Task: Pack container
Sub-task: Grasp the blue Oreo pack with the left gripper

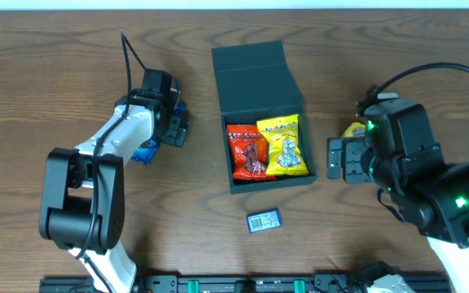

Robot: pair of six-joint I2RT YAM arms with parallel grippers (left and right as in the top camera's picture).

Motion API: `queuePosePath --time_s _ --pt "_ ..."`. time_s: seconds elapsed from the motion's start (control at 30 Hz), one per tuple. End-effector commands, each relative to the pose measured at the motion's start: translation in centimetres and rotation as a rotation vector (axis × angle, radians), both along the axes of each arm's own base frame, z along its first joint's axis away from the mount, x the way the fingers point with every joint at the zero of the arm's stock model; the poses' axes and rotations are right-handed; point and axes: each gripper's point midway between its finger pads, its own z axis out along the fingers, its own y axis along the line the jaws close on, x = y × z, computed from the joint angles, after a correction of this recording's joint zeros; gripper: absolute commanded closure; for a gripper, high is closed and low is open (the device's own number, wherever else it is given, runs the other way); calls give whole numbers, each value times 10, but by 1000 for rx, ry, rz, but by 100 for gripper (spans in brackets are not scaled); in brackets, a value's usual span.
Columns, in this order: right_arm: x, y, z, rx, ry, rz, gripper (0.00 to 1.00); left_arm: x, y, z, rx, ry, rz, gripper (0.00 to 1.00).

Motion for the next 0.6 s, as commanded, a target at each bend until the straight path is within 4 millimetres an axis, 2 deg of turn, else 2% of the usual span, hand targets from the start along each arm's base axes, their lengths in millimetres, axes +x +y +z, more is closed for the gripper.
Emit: queuePosePath --time_s 0.0,0.07,0.1,0.27,0.37,0.47,0.57 --pt "2 0 -2 -26 7 14 1 -1 7 -6 11 9 53 4" --pt "2 0 -3 -29 14 14 1 0 8 -6 8 7 63 1" --pt "3 0 -4 -30 16 14 1 0 8 -6 8 7 64 7" --pt "4 1 -6 -32 23 14 1 0 9 -6 8 8 67 19" --pt "3 0 -6 -34 26 14 1 0 9 -6 8 10 68 32" --pt "2 0 -7 -35 30 14 1 -1 9 -6 8 12 67 34" --pt "2 0 -7 -37 33 14 1 -2 10 -6 9 14 67 40"
